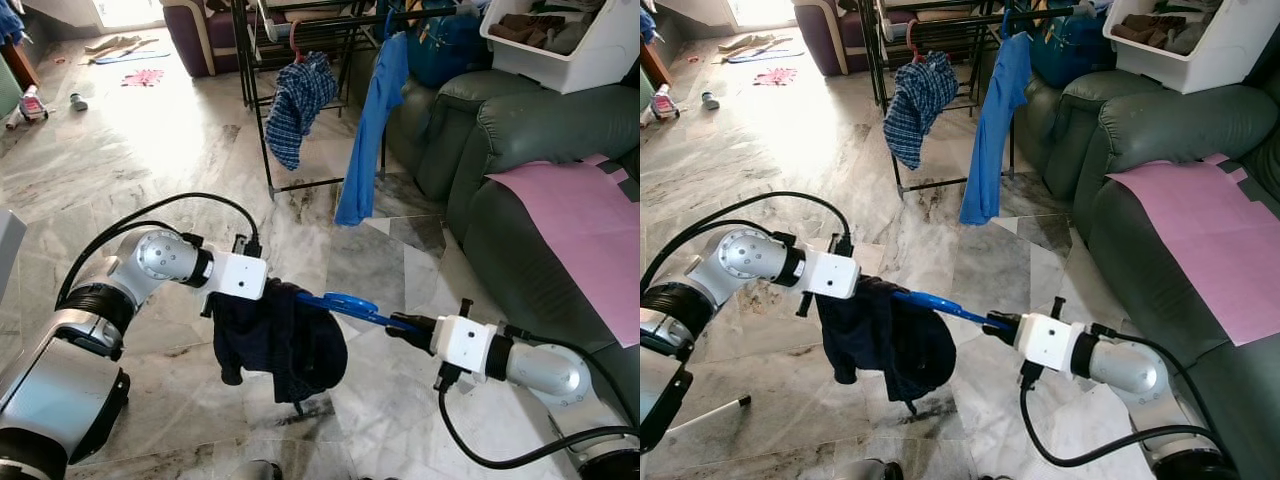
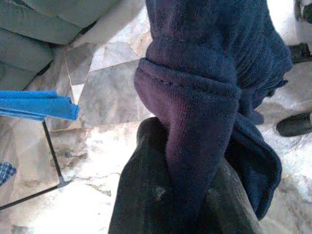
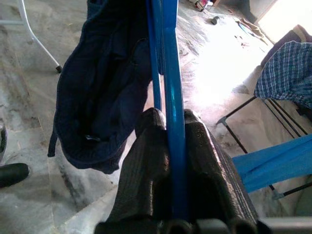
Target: Hang hanger
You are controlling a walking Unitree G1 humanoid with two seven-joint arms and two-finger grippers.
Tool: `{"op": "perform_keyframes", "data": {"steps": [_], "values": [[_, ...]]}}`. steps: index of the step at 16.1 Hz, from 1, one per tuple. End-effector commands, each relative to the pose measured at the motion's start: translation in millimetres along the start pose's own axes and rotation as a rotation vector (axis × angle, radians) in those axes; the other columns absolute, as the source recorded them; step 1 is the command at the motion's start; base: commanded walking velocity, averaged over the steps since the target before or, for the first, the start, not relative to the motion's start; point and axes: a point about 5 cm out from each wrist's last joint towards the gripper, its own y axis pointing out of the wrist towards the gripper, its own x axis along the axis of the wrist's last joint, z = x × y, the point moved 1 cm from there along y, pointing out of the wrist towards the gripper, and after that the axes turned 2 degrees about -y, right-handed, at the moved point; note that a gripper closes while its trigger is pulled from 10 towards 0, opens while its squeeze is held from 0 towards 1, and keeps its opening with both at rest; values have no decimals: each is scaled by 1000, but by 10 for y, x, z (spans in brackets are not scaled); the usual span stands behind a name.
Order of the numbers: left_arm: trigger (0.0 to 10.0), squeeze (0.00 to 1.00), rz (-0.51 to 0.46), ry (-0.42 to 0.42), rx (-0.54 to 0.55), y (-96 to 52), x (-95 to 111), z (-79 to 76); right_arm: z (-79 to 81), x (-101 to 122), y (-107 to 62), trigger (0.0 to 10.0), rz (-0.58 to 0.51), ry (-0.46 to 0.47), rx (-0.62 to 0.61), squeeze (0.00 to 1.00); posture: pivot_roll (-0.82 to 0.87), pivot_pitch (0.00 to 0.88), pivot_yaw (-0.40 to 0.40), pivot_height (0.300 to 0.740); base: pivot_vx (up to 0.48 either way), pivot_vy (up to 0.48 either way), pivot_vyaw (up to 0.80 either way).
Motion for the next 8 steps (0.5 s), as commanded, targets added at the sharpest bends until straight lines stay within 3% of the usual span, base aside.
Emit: {"op": "perform_keyframes", "data": {"steps": [1, 2, 8], "values": [[0, 0, 15, 10, 10, -28, 10, 61, -8, 36, 24, 10000, -21, 5, 12, 596, 4, 78, 31, 740, 0, 0, 0], [0, 0, 15, 10, 11, -19, 9, 55, -9, 27, 22, 10000, -17, 21, 19, 1000, 2, 78, 30, 740, 0, 0, 0], [0, 0, -21, -96, 61, 37, -65, -61, -71, 32, -58, 10000, -7, 60, 81, 1000, -4, 78, 21, 740, 0, 0, 0]]}}
